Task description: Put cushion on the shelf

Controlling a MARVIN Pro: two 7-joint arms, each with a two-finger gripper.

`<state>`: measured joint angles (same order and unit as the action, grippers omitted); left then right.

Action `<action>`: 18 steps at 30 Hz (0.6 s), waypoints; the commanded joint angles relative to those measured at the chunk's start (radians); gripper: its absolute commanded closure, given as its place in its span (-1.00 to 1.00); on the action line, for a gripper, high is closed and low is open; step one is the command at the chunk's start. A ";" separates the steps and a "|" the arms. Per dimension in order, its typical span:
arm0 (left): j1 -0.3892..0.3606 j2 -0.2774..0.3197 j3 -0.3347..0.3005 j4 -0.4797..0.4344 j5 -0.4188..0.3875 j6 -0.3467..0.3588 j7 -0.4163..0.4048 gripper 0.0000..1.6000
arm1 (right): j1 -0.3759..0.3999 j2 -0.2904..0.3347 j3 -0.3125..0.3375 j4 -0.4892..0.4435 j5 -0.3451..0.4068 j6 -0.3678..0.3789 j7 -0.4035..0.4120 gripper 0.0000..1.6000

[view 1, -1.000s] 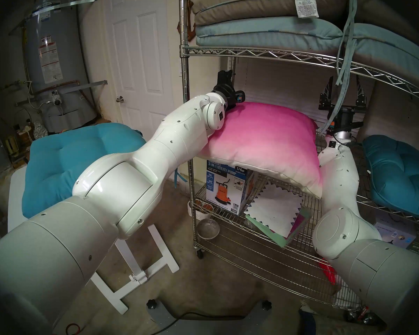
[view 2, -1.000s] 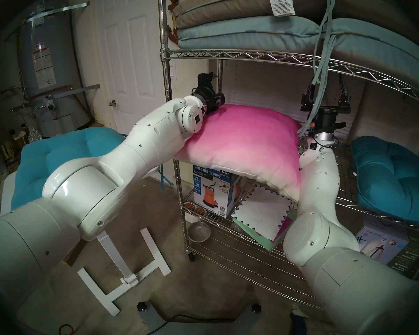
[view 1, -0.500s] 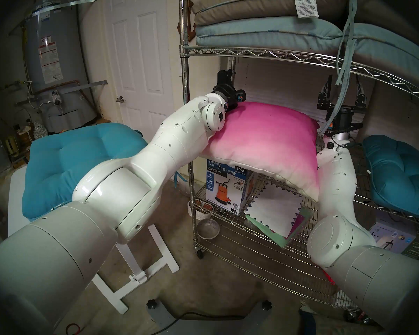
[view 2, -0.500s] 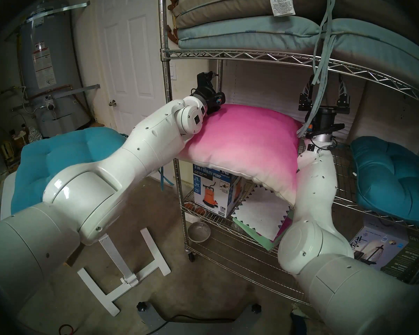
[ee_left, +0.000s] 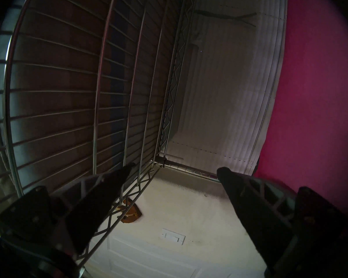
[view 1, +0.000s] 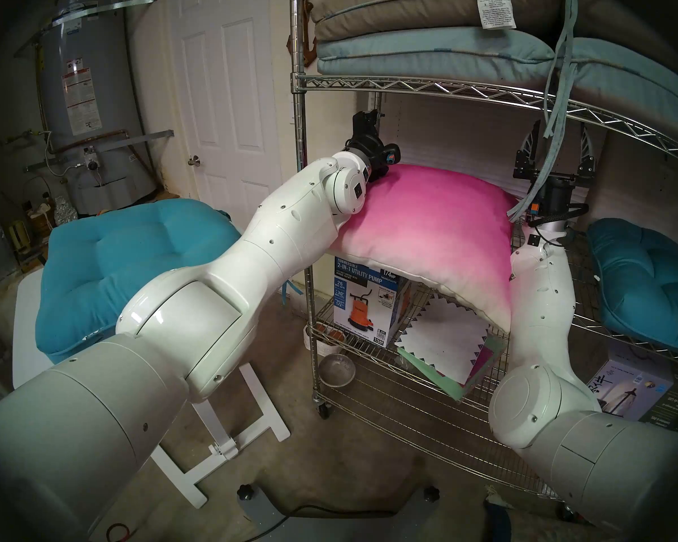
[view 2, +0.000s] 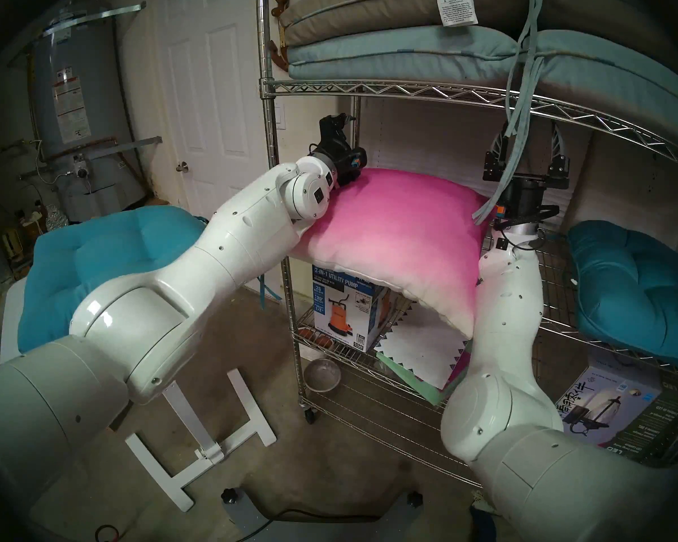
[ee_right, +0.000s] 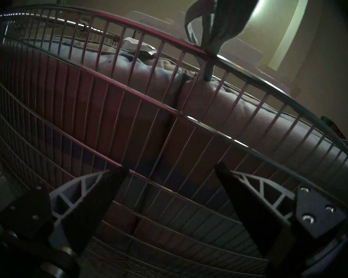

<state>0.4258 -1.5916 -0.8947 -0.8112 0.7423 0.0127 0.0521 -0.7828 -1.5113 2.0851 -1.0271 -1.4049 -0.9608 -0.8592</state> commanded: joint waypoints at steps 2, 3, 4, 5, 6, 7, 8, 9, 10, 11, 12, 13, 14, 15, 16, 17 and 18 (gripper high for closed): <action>0.008 -0.006 0.002 -0.070 0.000 0.001 0.005 -1.00 | -0.102 -0.019 0.012 -0.038 0.016 0.001 -0.012 -1.00; 0.010 -0.006 0.002 -0.077 0.000 0.001 0.005 -1.00 | -0.108 -0.020 0.013 -0.049 0.018 0.001 -0.012 -1.00; 0.013 -0.006 0.003 -0.082 0.000 0.001 0.005 -1.00 | -0.113 -0.020 0.014 -0.057 0.020 0.001 -0.011 -1.00; 0.016 -0.005 0.003 -0.089 0.000 0.001 0.005 -1.00 | -0.120 -0.022 0.016 -0.068 0.022 0.001 -0.011 -1.00; 0.019 -0.005 0.004 -0.095 0.000 0.001 0.004 -1.00 | -0.125 -0.023 0.018 -0.076 0.024 0.001 -0.011 -1.00; 0.023 -0.005 0.005 -0.101 0.000 0.001 0.004 -1.00 | -0.132 -0.024 0.020 -0.086 0.027 0.001 -0.010 -1.00; 0.027 -0.006 0.006 -0.106 0.000 0.002 0.003 -1.00 | -0.138 -0.026 0.021 -0.094 0.029 0.001 -0.010 -1.00; 0.031 -0.006 0.007 -0.112 -0.001 0.002 0.003 -1.00 | -0.145 -0.027 0.023 -0.103 0.031 0.001 -0.009 -1.00; 0.036 -0.008 0.009 -0.118 -0.001 0.002 0.002 -1.00 | -0.152 -0.030 0.025 -0.112 0.033 0.001 -0.009 -1.00; 0.041 -0.009 0.010 -0.124 -0.002 0.002 0.001 -1.00 | -0.158 -0.031 0.026 -0.120 0.035 0.001 -0.008 -1.00; 0.046 -0.011 0.012 -0.131 -0.002 0.001 0.000 -1.00 | -0.167 -0.034 0.027 -0.130 0.037 0.001 -0.007 -1.00; 0.052 -0.012 0.015 -0.137 -0.002 0.001 0.000 -1.00 | -0.173 -0.036 0.028 -0.139 0.040 0.001 -0.007 -1.00; 0.058 -0.014 0.017 -0.141 -0.003 0.001 -0.002 -1.00 | -0.179 -0.038 0.029 -0.146 0.041 0.001 -0.006 -1.00; 0.064 -0.014 0.020 -0.147 -0.003 0.001 -0.002 -1.00 | -0.178 -0.041 0.030 -0.153 0.042 0.001 -0.006 -1.00; 0.070 -0.016 0.023 -0.153 -0.004 0.000 -0.003 -1.00 | -0.189 -0.043 0.030 -0.162 0.044 0.001 -0.005 -1.00; 0.077 -0.016 0.026 -0.160 -0.005 0.001 -0.003 -1.00 | -0.199 -0.046 0.030 -0.172 0.046 0.001 -0.004 -1.00; 0.083 -0.016 0.030 -0.166 -0.005 0.001 -0.003 -1.00 | -0.194 -0.049 0.031 -0.180 0.048 0.001 -0.004 -1.00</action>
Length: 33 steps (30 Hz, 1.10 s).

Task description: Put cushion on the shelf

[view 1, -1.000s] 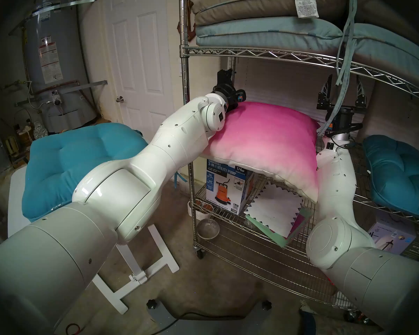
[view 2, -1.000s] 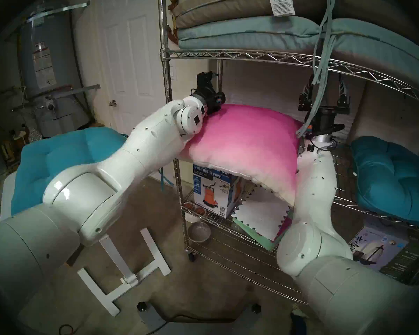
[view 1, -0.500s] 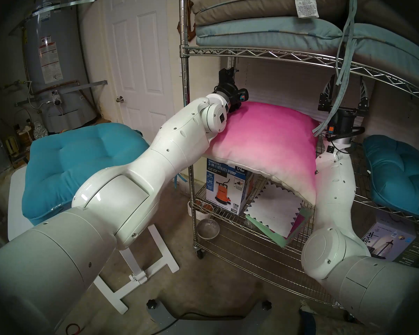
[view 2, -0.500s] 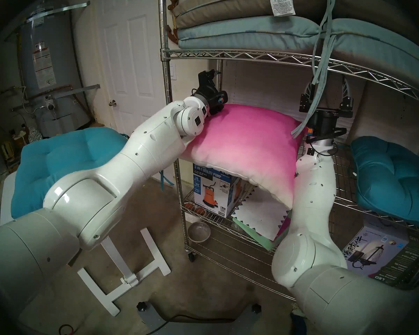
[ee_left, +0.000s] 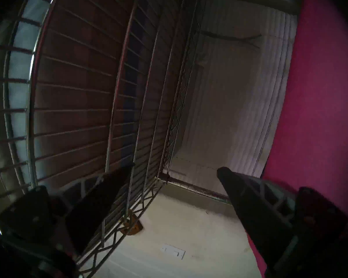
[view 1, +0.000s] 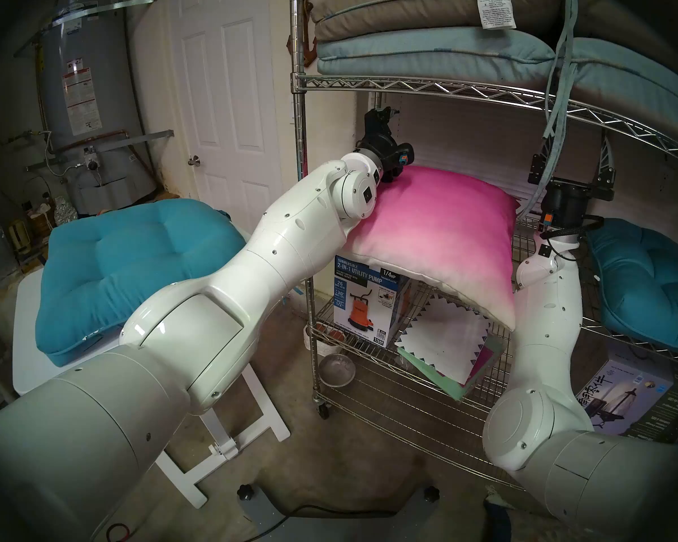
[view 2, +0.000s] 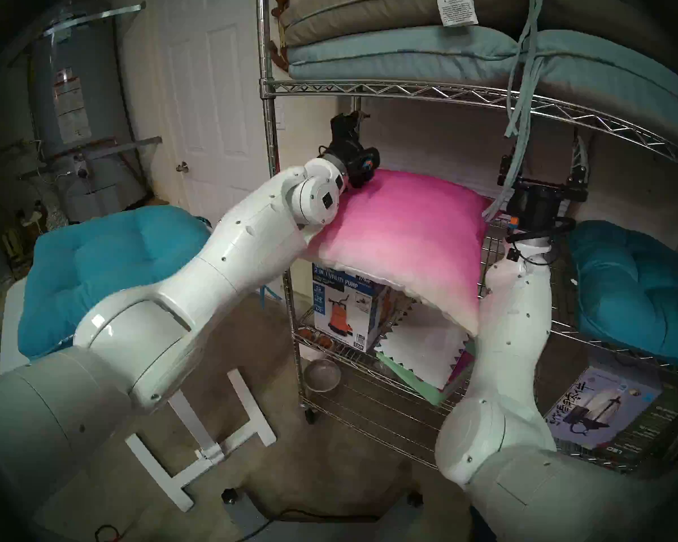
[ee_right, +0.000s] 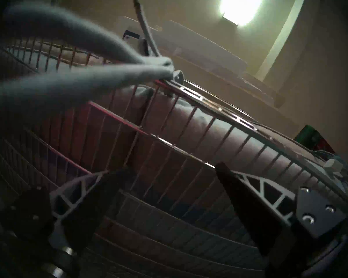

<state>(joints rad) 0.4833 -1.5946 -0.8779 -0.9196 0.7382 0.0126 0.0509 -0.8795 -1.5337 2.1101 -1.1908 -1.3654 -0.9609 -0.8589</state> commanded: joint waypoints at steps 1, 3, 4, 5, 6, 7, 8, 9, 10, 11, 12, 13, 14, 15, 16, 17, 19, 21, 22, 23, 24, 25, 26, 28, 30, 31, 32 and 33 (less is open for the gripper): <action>0.031 -0.013 0.017 -0.065 -0.001 0.001 -0.002 -1.00 | -0.115 -0.028 0.005 -0.027 0.010 0.001 -0.004 -1.00; 0.039 -0.013 0.022 -0.077 -0.002 0.001 -0.001 -1.00 | -0.118 -0.033 0.005 -0.042 0.013 0.001 -0.003 -1.00; 0.044 -0.011 0.025 -0.084 -0.003 0.002 -0.001 -1.00 | -0.129 -0.036 0.004 -0.052 0.015 0.001 -0.002 -1.00; 0.048 -0.010 0.027 -0.092 -0.003 0.002 0.000 -1.00 | -0.139 -0.038 0.004 -0.062 0.017 0.001 -0.002 -1.00; 0.053 -0.008 0.029 -0.099 -0.003 0.003 0.000 -1.00 | -0.134 -0.041 0.005 -0.069 0.018 0.001 -0.002 -1.00; 0.056 -0.007 0.030 -0.105 -0.003 0.004 0.000 -1.00 | -0.143 -0.042 0.005 -0.077 0.019 0.001 -0.002 -1.00; 0.060 -0.004 0.032 -0.111 -0.003 0.005 0.001 -1.00 | -0.159 -0.044 0.004 -0.088 0.021 0.001 -0.001 -1.00; 0.064 -0.002 0.033 -0.119 -0.003 0.005 0.002 -1.00 | -0.145 -0.047 0.006 -0.094 0.021 0.001 -0.001 -1.00; 0.065 0.000 0.033 -0.127 -0.003 0.006 0.003 -1.00 | -0.164 -0.048 0.006 -0.104 0.023 0.001 -0.001 -1.00; 0.067 0.001 0.034 -0.135 -0.002 0.007 0.004 -1.00 | -0.171 -0.050 0.007 -0.113 0.024 0.001 -0.001 -1.00; 0.070 0.002 0.035 -0.144 -0.002 0.007 0.004 -1.00 | -0.178 -0.051 0.008 -0.122 0.026 0.001 -0.001 -1.00; 0.072 0.002 0.036 -0.152 -0.003 0.007 0.005 -1.00 | -0.180 -0.053 0.009 -0.131 0.027 0.001 -0.001 -1.00; 0.075 0.004 0.038 -0.160 -0.002 0.008 0.006 -1.00 | -0.193 -0.054 0.009 -0.141 0.029 0.001 -0.001 -1.00; 0.078 0.005 0.039 -0.167 -0.001 0.008 0.006 -1.00 | -0.195 -0.056 0.011 -0.149 0.030 0.001 -0.001 -1.00; 0.081 0.006 0.041 -0.176 -0.002 0.010 0.007 -1.00 | -0.205 -0.058 0.012 -0.158 0.032 0.001 -0.001 -1.00; 0.085 0.007 0.042 -0.185 -0.001 0.011 0.007 -1.00 | -0.213 -0.060 0.013 -0.168 0.034 0.001 -0.001 -1.00; 0.092 0.009 0.046 -0.201 -0.001 0.013 0.007 -1.00 | -0.225 -0.065 0.016 -0.184 0.036 0.001 -0.001 -1.00; 0.102 0.013 0.050 -0.218 -0.001 0.017 0.007 -1.00 | -0.256 -0.069 0.018 -0.203 0.041 0.001 -0.001 -1.00; 0.106 0.015 0.052 -0.226 -0.001 0.018 0.007 -1.00 | -0.241 -0.071 0.020 -0.208 0.042 0.001 -0.001 -1.00; 0.110 0.017 0.053 -0.234 -0.001 0.021 0.007 -1.00 | -0.264 -0.072 0.019 -0.217 0.045 0.001 0.000 -1.00; 0.112 0.019 0.054 -0.240 -0.001 0.022 0.007 -1.00 | -0.253 -0.074 0.022 -0.220 0.046 0.001 0.000 -1.00; 0.116 0.021 0.055 -0.249 -0.001 0.024 0.007 -1.00 | -0.268 -0.076 0.022 -0.229 0.047 0.001 0.000 -1.00; 0.119 0.024 0.057 -0.258 -0.001 0.027 0.007 -1.00 | -0.279 -0.078 0.025 -0.237 0.049 0.001 0.000 -1.00; 0.127 0.031 0.059 -0.278 -0.001 0.033 0.008 -1.00 | -0.300 -0.083 0.030 -0.250 0.051 0.001 0.001 -1.00; 0.133 0.037 0.062 -0.295 0.000 0.038 0.008 -1.00 | -0.317 -0.087 0.034 -0.262 0.052 0.001 0.001 -1.00; 0.137 0.041 0.063 -0.305 0.000 0.041 0.008 -1.00 | -0.328 -0.090 0.036 -0.269 0.053 0.001 0.001 -1.00; 0.142 0.046 0.064 -0.316 0.000 0.044 0.008 -1.00 | -0.345 -0.092 0.038 -0.275 0.054 0.001 0.001 -1.00; 0.146 0.050 0.065 -0.327 0.000 0.047 0.008 -1.00 | -0.351 -0.095 0.042 -0.277 0.055 0.001 0.001 -1.00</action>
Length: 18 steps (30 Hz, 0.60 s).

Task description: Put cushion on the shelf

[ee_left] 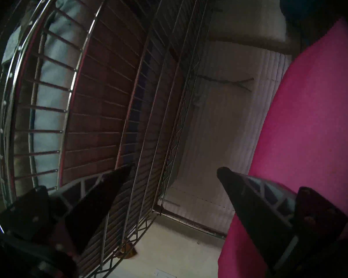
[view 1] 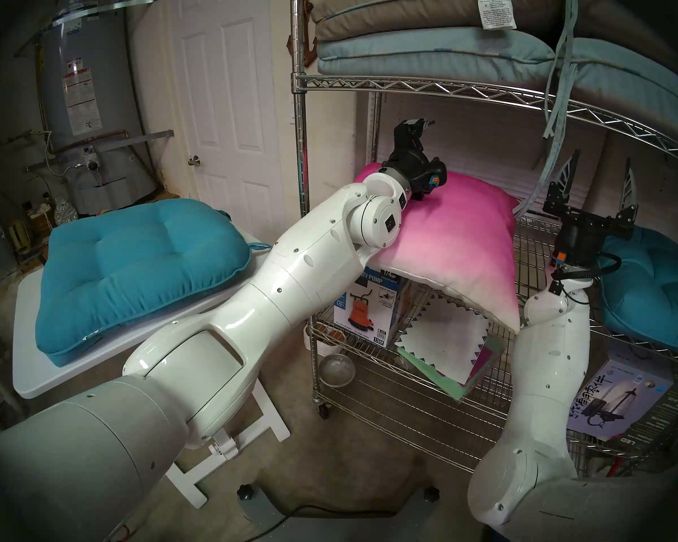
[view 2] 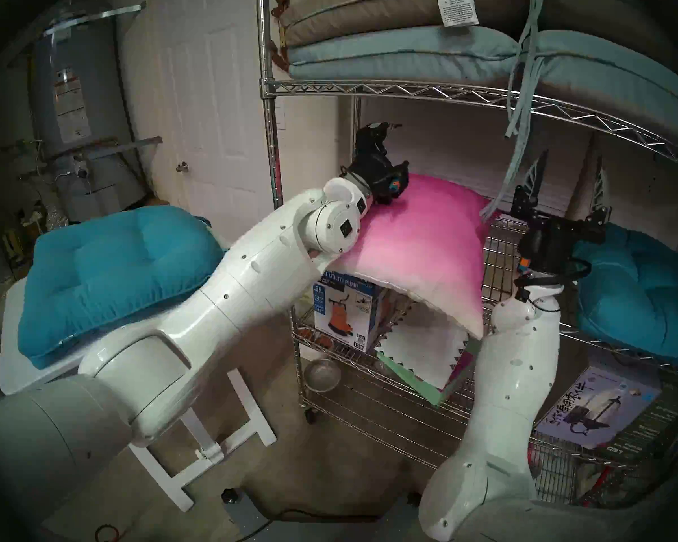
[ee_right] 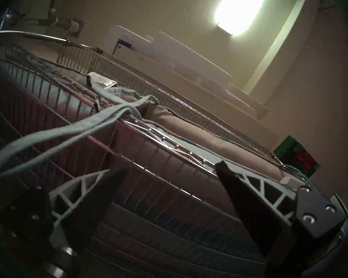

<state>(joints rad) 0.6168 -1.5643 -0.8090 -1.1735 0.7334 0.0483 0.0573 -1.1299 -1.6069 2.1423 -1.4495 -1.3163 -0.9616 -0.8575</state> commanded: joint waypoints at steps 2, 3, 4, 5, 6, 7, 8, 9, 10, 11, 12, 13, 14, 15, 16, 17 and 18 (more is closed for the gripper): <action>0.020 0.027 -0.003 -0.093 0.005 0.017 0.001 -1.00 | -0.131 -0.026 0.014 -0.022 0.008 0.002 -0.001 -1.00; 0.024 0.030 -0.002 -0.104 0.006 0.019 0.001 -1.00 | -0.144 -0.028 0.017 -0.025 0.008 0.002 -0.001 -1.00; 0.029 0.034 -0.002 -0.116 0.006 0.022 0.001 -1.00 | -0.160 -0.030 0.019 -0.028 0.009 0.002 -0.001 -1.00; 0.031 0.036 -0.001 -0.124 0.006 0.024 0.001 -1.00 | -0.168 -0.031 0.020 -0.030 0.010 0.002 -0.001 -1.00; 0.037 0.041 0.000 -0.139 0.007 0.028 0.001 -1.00 | -0.182 -0.034 0.023 -0.034 0.010 0.002 -0.001 -1.00; 0.042 0.044 0.000 -0.150 0.007 0.031 0.000 -1.00 | -0.193 -0.035 0.024 -0.038 0.011 0.002 -0.002 -1.00; 0.047 0.047 0.001 -0.162 0.007 0.034 0.000 -1.00 | -0.205 -0.037 0.025 -0.041 0.012 0.002 -0.002 -1.00; 0.053 0.051 0.002 -0.174 0.009 0.037 -0.001 -1.00 | -0.216 -0.039 0.027 -0.046 0.013 0.002 -0.002 -1.00; 0.058 0.055 0.003 -0.187 0.010 0.040 -0.002 -1.00 | -0.227 -0.041 0.028 -0.050 0.013 0.002 -0.002 -1.00; 0.065 0.058 0.005 -0.201 0.010 0.043 -0.003 -1.00 | -0.239 -0.043 0.028 -0.055 0.014 0.002 -0.003 -1.00; 0.069 0.061 0.006 -0.211 0.011 0.045 -0.004 -1.00 | -0.248 -0.044 0.028 -0.058 0.014 0.002 -0.003 -1.00; 0.075 0.065 0.009 -0.224 0.013 0.049 -0.006 -1.00 | -0.259 -0.045 0.028 -0.063 0.015 0.002 -0.003 -1.00; 0.081 0.069 0.011 -0.237 0.015 0.051 -0.006 -1.00 | -0.270 -0.046 0.028 -0.068 0.016 0.002 -0.003 -1.00; 0.088 0.071 0.012 -0.250 0.016 0.054 -0.008 -1.00 | -0.280 -0.046 0.028 -0.072 0.016 0.002 -0.003 -1.00; 0.093 0.075 0.014 -0.263 0.018 0.058 -0.009 -1.00 | -0.290 -0.045 0.027 -0.077 0.017 0.002 -0.004 -1.00; 0.099 0.079 0.016 -0.277 0.021 0.061 -0.010 -1.00 | -0.300 -0.045 0.026 -0.082 0.018 0.002 -0.004 -1.00; 0.104 0.083 0.018 -0.290 0.023 0.064 -0.011 -1.00 | -0.309 -0.043 0.024 -0.086 0.018 0.002 -0.004 -1.00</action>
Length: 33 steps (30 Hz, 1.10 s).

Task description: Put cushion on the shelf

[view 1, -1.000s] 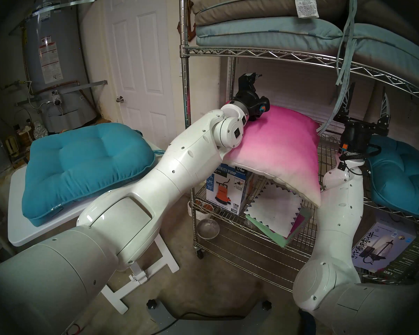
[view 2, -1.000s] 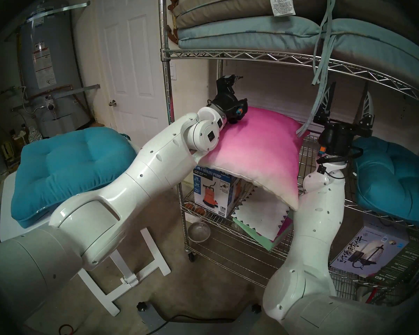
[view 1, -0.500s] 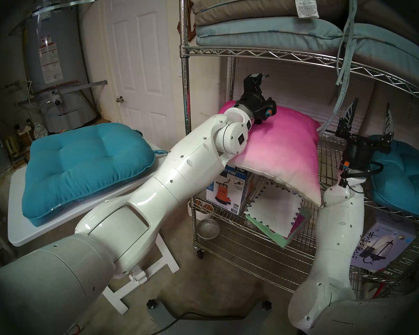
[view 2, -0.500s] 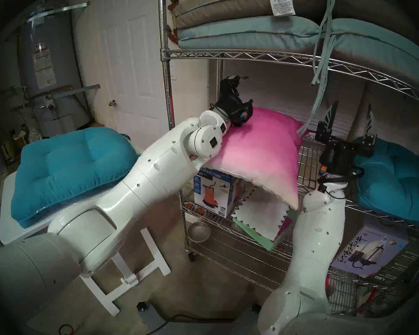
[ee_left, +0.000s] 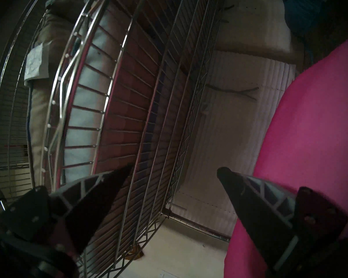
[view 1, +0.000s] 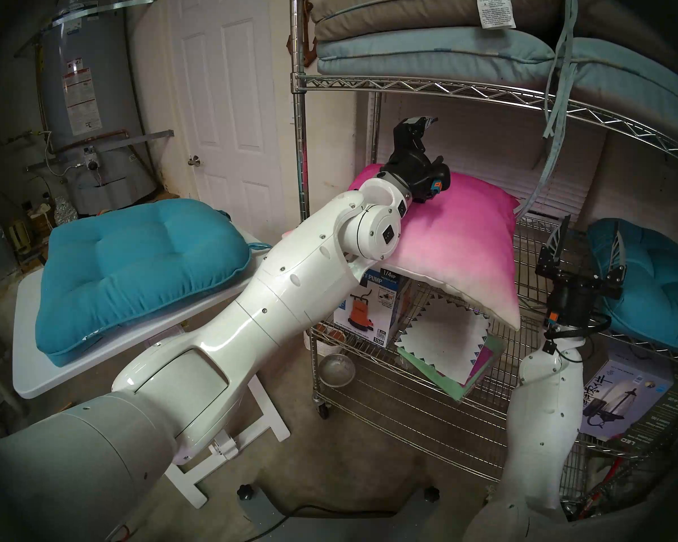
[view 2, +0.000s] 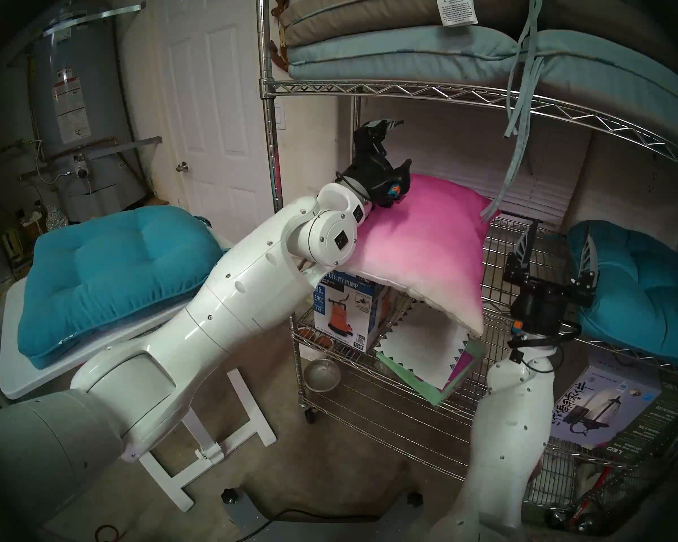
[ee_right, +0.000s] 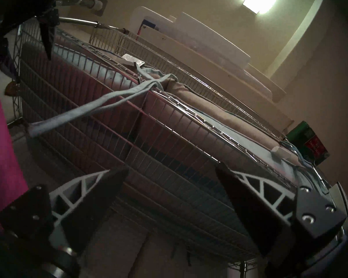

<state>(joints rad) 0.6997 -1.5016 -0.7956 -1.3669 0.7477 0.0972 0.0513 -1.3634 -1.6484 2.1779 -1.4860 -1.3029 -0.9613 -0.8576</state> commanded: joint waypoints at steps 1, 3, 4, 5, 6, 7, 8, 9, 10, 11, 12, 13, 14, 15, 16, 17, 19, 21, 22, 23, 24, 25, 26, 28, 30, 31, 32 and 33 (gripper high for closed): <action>0.027 0.024 0.006 -0.110 0.011 0.019 -0.006 -1.00 | -0.085 -0.001 -0.013 -0.055 0.006 0.001 -0.004 -1.00; 0.038 0.034 0.009 -0.139 0.016 0.027 -0.009 -1.00 | -0.104 0.002 -0.016 -0.066 0.007 0.001 -0.004 -1.00; 0.044 0.039 0.010 -0.154 0.019 0.031 -0.011 -1.00 | -0.115 0.002 -0.017 -0.072 0.008 0.001 -0.005 -1.00; 0.050 0.043 0.011 -0.168 0.021 0.035 -0.012 -1.00 | -0.124 0.003 -0.019 -0.078 0.009 0.001 -0.005 -1.00; 0.055 0.048 0.013 -0.181 0.024 0.038 -0.014 -1.00 | -0.133 0.004 -0.021 -0.083 0.010 0.001 -0.005 -1.00; 0.062 0.053 0.014 -0.198 0.026 0.043 -0.015 -1.00 | -0.144 0.004 -0.023 -0.090 0.011 0.001 -0.005 -1.00; 0.064 0.055 0.015 -0.201 0.028 0.045 -0.016 -1.00 | -0.151 0.006 -0.024 -0.094 0.011 0.001 -0.005 -1.00; 0.071 0.061 0.015 -0.225 0.030 0.050 -0.018 -1.00 | -0.161 0.006 -0.027 -0.100 0.012 0.001 -0.006 -1.00; 0.076 0.066 0.015 -0.241 0.033 0.055 -0.019 -1.00 | -0.172 0.007 -0.029 -0.108 0.013 0.001 -0.006 -1.00; 0.077 0.068 0.014 -0.250 0.034 0.058 -0.019 -1.00 | -0.178 0.008 -0.031 -0.112 0.014 0.001 -0.006 -1.00; 0.082 0.073 0.013 -0.268 0.036 0.063 -0.020 -1.00 | -0.187 0.008 -0.033 -0.118 0.015 0.001 -0.007 -1.00; 0.084 0.074 0.013 -0.271 0.038 0.066 -0.021 -1.00 | -0.195 0.009 -0.036 -0.124 0.016 0.001 -0.007 -1.00; 0.091 0.081 0.012 -0.296 0.040 0.072 -0.023 -1.00 | -0.207 0.010 -0.039 -0.132 0.017 0.001 -0.007 -1.00; 0.095 0.085 0.012 -0.305 0.043 0.076 -0.024 -1.00 | -0.217 0.011 -0.042 -0.139 0.018 0.001 -0.008 -1.00; 0.100 0.088 0.011 -0.321 0.045 0.080 -0.026 -1.00 | -0.224 0.011 -0.044 -0.145 0.018 0.001 -0.008 -1.00; 0.105 0.093 0.011 -0.334 0.047 0.085 -0.028 -1.00 | -0.233 0.011 -0.047 -0.153 0.020 0.001 -0.008 -1.00; 0.116 0.101 0.012 -0.363 0.051 0.094 -0.032 -1.00 | -0.251 0.012 -0.053 -0.168 0.022 0.001 -0.008 -1.00; 0.142 0.121 0.012 -0.419 0.057 0.115 -0.043 -1.00 | -0.285 0.012 -0.062 -0.196 0.026 0.001 -0.009 -1.00; 0.151 0.129 0.011 -0.444 0.059 0.121 -0.048 -1.00 | -0.294 0.011 -0.064 -0.205 0.027 0.001 -0.009 -1.00; 0.157 0.134 0.011 -0.452 0.061 0.127 -0.051 -1.00 | -0.303 0.012 -0.067 -0.213 0.029 0.001 -0.009 -1.00; 0.167 0.143 0.011 -0.477 0.062 0.135 -0.057 -1.00 | -0.312 0.013 -0.070 -0.220 0.030 0.001 -0.010 -1.00; 0.167 0.143 0.011 -0.477 0.062 0.135 -0.057 -1.00 | -0.312 0.013 -0.070 -0.220 0.030 0.001 -0.010 -1.00; 0.176 0.151 0.010 -0.495 0.064 0.142 -0.062 -1.00 | -0.321 0.015 -0.074 -0.229 0.032 0.001 -0.010 -1.00; 0.191 0.164 0.008 -0.519 0.068 0.155 -0.071 -1.00 | -0.337 0.017 -0.079 -0.245 0.034 0.001 -0.010 -1.00; 0.207 0.181 0.004 -0.549 0.072 0.171 -0.083 -1.00 | -0.354 0.020 -0.086 -0.261 0.038 0.001 -0.010 -1.00; 0.215 0.188 0.003 -0.561 0.074 0.178 -0.088 -1.00 | -0.361 0.021 -0.090 -0.267 0.039 0.001 -0.010 -1.00; 0.222 0.196 0.001 -0.576 0.075 0.185 -0.093 -1.00 | -0.368 0.022 -0.093 -0.273 0.040 0.001 -0.010 -1.00; 0.231 0.205 -0.001 -0.590 0.078 0.195 -0.101 -1.00 | -0.379 0.023 -0.098 -0.284 0.042 0.001 -0.010 -1.00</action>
<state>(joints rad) 0.8882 -1.3476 -0.7785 -1.8551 0.8161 0.2462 -0.0321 -1.6824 -1.6332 2.1045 -1.6989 -1.2740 -0.9612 -0.8581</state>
